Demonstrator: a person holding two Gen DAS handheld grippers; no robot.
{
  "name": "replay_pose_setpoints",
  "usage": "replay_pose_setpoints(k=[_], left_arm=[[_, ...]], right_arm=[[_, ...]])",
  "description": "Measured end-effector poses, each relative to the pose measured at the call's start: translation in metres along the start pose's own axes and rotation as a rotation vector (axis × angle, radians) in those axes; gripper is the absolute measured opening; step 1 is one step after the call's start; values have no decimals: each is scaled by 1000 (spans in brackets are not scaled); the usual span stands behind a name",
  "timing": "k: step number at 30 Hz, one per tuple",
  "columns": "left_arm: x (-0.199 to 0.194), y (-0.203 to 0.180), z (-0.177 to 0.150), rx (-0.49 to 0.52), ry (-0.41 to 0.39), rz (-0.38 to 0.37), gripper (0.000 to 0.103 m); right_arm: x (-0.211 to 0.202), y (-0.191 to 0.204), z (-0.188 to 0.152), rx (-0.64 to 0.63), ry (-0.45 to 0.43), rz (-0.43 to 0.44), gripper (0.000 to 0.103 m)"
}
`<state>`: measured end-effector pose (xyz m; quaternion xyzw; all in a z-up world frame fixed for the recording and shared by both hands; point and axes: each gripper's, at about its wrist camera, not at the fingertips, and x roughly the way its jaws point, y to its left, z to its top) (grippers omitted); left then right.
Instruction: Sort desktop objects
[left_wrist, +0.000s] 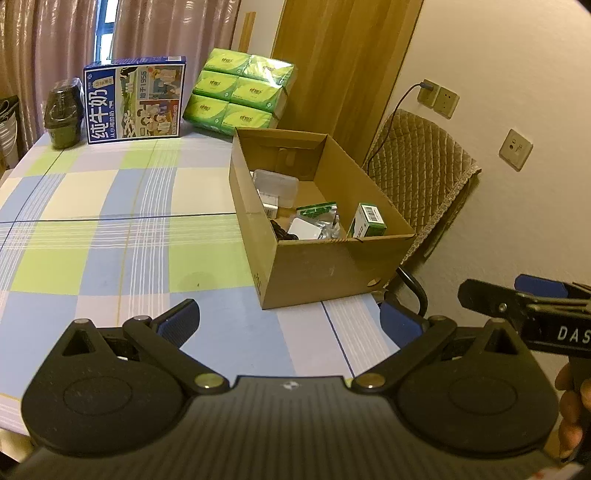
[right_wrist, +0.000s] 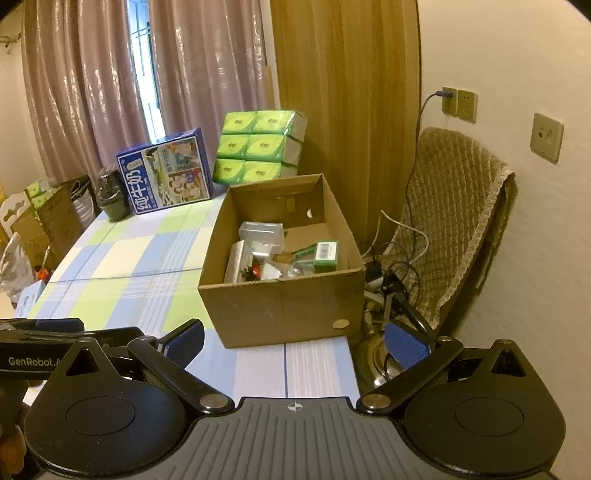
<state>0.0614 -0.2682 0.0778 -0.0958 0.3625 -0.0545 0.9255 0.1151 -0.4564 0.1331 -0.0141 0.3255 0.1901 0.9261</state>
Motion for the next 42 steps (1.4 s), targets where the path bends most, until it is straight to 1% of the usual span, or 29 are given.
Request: replay_pose_setpoints(k=[7, 13, 22, 42], left_arm=[[-6, -2, -3, -1, -1, -1, 102], [-10, -6, -5, 21, -26, 13, 102], [-10, -8, -6, 18, -17, 9, 102], [-8, -10, -11, 28, -13, 11, 102]], right_arm=[[-10, 2, -1, 3, -5, -1, 101], [-13, 5, -1, -14, -5, -3, 101], [-15, 13, -2, -36, 2, -15, 101], [-15, 10, -9, -35, 12, -41, 101]])
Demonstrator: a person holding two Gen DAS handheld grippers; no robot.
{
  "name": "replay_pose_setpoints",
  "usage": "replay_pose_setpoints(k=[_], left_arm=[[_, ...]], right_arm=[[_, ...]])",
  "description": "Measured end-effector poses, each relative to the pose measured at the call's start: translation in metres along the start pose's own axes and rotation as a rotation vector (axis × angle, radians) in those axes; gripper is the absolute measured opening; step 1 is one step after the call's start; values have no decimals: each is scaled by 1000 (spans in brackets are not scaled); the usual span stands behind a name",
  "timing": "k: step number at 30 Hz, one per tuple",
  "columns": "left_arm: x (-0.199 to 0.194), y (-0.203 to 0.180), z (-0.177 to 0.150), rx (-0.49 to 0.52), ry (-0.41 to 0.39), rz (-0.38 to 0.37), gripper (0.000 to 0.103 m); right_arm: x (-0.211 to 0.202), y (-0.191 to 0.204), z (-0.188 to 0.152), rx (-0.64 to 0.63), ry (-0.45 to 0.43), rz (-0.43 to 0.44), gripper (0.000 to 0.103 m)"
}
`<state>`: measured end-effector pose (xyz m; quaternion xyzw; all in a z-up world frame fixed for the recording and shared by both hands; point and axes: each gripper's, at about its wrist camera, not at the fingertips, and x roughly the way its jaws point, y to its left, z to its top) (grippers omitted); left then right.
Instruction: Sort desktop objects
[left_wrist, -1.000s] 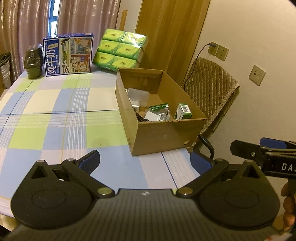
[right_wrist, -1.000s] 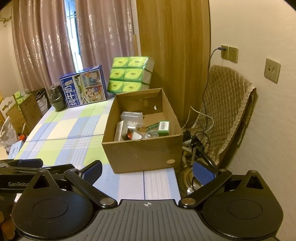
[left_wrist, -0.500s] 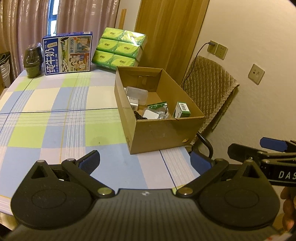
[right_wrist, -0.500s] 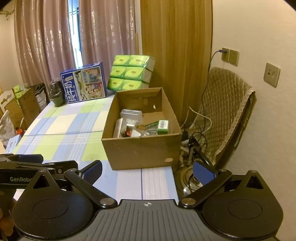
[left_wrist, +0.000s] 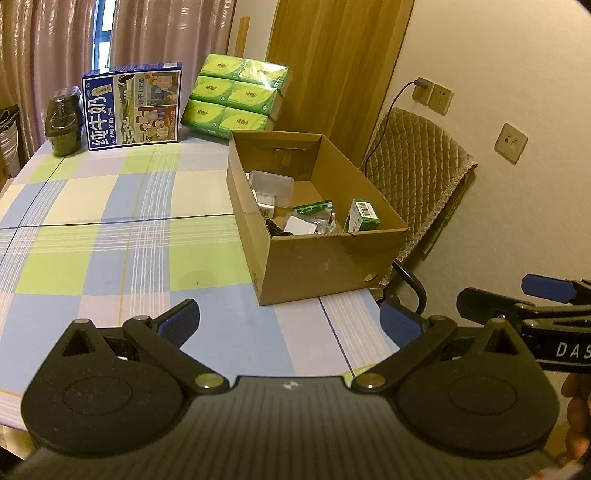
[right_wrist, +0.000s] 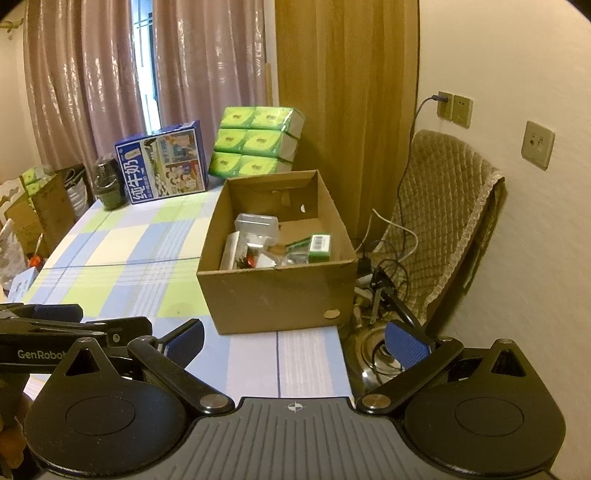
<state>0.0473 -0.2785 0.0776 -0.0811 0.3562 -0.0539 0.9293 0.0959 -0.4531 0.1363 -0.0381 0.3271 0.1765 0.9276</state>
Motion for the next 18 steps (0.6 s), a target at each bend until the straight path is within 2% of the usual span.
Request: replay_pose_setpoints(k=[18], left_arm=[[0, 2, 3, 5, -1, -1, 102]], right_arm=[[2, 5, 0, -15, 15, -11, 101]])
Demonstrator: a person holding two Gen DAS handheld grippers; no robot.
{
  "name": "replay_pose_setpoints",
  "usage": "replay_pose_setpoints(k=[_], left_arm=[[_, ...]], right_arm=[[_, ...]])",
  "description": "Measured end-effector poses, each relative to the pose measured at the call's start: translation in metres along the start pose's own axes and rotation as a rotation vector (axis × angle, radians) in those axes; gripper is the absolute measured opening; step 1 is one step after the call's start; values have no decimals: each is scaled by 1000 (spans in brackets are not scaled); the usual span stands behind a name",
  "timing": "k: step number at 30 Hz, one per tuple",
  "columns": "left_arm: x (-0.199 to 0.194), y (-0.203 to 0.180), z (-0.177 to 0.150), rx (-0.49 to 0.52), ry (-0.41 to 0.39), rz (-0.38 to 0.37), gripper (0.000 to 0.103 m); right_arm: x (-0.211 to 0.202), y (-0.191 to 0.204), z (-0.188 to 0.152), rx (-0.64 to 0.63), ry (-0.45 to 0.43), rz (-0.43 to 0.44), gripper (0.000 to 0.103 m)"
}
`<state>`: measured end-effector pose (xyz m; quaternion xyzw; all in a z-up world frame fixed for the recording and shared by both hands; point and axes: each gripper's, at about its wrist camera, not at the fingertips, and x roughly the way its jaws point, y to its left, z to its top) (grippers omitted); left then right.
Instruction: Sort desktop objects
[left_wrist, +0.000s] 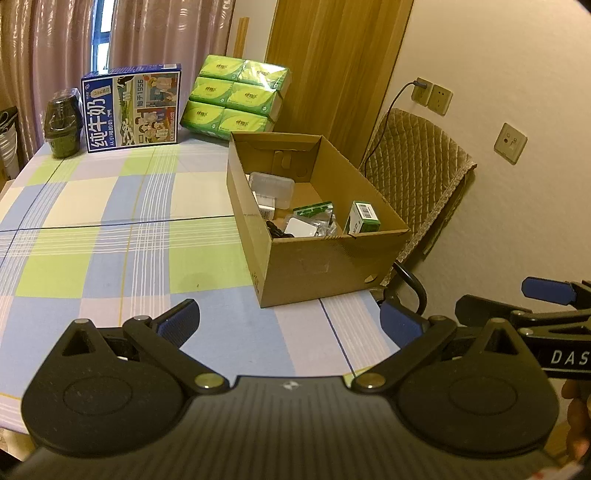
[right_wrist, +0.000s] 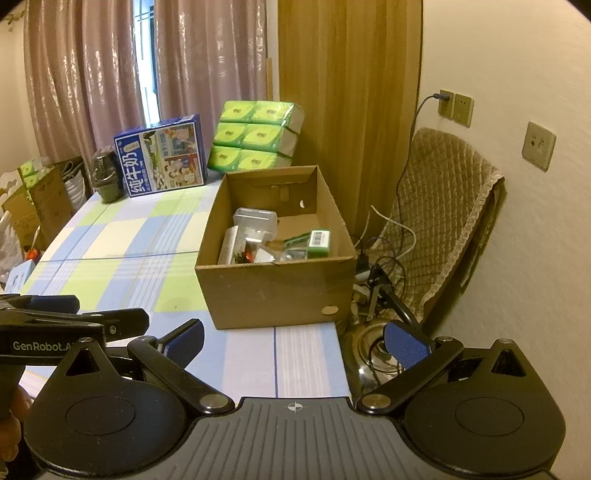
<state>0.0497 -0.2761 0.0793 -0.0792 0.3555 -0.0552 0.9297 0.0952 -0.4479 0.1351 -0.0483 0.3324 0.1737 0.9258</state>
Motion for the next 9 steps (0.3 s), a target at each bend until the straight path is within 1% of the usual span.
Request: replay_pose_setpoints(k=[4, 7, 9], left_arm=[[0, 0, -1, -1, -2, -5, 102], [-2, 1, -2, -6, -22, -18, 102], [-3, 1, -2, -3, -33, -14, 102]], right_arm=[[1, 0, -1, 3, 0, -1, 101], [2, 1, -2, 3, 4, 0, 101], [3, 1, -4, 6, 7, 0, 101]])
